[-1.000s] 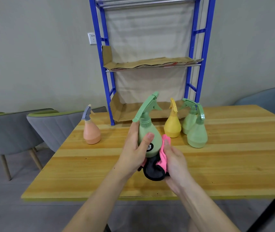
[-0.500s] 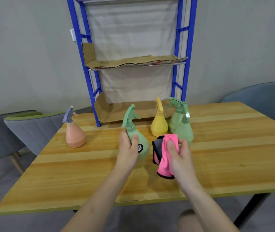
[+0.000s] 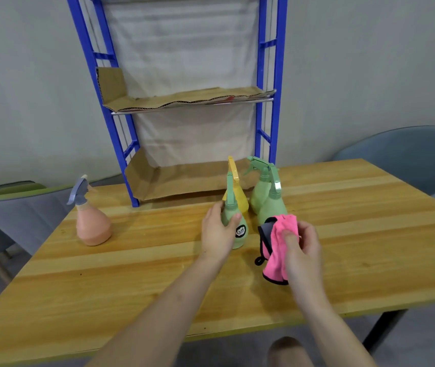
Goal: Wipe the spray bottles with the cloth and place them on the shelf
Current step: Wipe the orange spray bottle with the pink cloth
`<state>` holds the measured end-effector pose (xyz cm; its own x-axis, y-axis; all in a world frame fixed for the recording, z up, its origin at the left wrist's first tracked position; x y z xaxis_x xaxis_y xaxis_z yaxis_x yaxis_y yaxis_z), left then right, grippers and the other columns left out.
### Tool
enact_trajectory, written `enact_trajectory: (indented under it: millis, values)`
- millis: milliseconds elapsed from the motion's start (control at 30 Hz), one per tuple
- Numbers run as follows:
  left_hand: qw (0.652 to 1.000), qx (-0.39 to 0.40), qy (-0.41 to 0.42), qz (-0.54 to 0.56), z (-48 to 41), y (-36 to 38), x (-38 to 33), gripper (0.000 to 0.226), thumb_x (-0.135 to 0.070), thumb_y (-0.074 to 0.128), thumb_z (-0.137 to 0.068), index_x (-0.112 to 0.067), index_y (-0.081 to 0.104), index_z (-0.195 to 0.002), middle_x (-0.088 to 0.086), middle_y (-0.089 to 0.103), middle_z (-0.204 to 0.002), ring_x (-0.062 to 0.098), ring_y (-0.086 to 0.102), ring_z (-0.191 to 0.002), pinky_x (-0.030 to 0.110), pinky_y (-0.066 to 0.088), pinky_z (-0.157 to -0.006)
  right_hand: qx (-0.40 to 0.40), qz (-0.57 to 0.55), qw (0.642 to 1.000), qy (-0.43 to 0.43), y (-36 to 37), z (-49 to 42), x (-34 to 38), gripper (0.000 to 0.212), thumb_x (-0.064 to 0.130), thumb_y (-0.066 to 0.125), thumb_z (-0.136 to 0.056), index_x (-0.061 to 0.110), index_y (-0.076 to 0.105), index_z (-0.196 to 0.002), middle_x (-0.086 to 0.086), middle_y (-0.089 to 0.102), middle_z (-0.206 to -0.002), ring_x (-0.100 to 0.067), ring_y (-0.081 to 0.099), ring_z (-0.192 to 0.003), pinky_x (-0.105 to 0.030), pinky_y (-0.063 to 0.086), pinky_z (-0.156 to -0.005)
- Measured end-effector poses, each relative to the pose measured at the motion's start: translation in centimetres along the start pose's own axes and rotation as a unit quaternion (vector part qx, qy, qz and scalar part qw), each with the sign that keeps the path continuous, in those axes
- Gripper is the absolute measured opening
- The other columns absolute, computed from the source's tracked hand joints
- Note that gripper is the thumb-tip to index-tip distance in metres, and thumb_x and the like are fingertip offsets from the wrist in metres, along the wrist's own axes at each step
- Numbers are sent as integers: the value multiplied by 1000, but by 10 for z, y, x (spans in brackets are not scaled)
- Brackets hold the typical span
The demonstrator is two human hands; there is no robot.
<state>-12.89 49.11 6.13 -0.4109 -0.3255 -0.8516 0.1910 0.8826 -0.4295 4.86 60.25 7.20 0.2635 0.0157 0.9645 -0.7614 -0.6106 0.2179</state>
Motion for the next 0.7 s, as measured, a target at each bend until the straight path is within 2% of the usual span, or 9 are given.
enact_trajectory:
  millis: [133, 267, 433, 500, 600, 700]
  values:
    - [1000, -15, -20, 2, -8, 15, -5, 46, -39, 73, -94, -26, 58, -135, -7, 64, -131, 19, 56, -126, 45, 48, -108, -3, -1, 1000, -14, -5, -4, -3, 12, 19, 67, -101, 28, 73, -107, 4, 77, -99, -11, 72, -88, -26, 56, -70]
    - [999, -12, -35, 20, -9, 26, -8, 50, -40, 77, -90, -26, 58, -135, -8, 64, -131, 17, 57, -125, 45, 50, -107, -12, 1, 1000, -18, -7, -8, -5, 14, 18, 67, -101, 25, 75, -111, 6, 77, -99, -9, 72, -89, -21, 56, -69]
    - [999, 3, -41, 34, 0, 18, -9, 60, -37, 77, -92, -23, 51, -145, -7, 59, -142, 12, 53, -132, 31, 44, -107, -4, 9, 1000, -23, -3, -7, -4, 14, 20, 67, -101, 26, 75, -111, 5, 77, -101, -12, 72, -92, -22, 55, -71]
    - [999, -1, -37, 32, 9, 4, -9, 55, -38, 72, -97, -23, 51, -145, -8, 58, -142, 11, 54, -131, 32, 45, -109, 2, 3, 1000, -27, 5, -3, -3, 14, 18, 68, -101, 27, 73, -112, 6, 77, -103, -10, 73, -93, -21, 56, -70]
    - [998, -29, -25, 46, 22, -30, -3, 33, -36, 66, -101, -28, 56, -132, -8, 64, -127, 8, 62, -115, 34, 52, -102, 19, -8, 999, -35, 25, 5, -1, 17, 18, 72, -99, 28, 70, -113, 8, 75, -107, -7, 73, -96, -20, 58, -72]
    - [997, -67, -24, 40, 34, -77, 8, 16, -32, 61, -104, -32, 59, -121, -11, 64, -113, 1, 60, -104, 16, 50, -85, 59, -12, 997, -47, 56, 15, 1, 16, 16, 72, -99, 26, 69, -110, 8, 74, -105, -8, 72, -94, -22, 58, -73]
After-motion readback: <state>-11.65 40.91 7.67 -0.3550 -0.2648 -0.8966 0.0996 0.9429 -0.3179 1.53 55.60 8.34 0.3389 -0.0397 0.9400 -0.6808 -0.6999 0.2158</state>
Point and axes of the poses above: each hand's wrist, its own z-axis away from the middle knuckle, its own y-axis out of the palm, x = y × z, the point moved 5 cm from there along -z, towards the middle knuckle
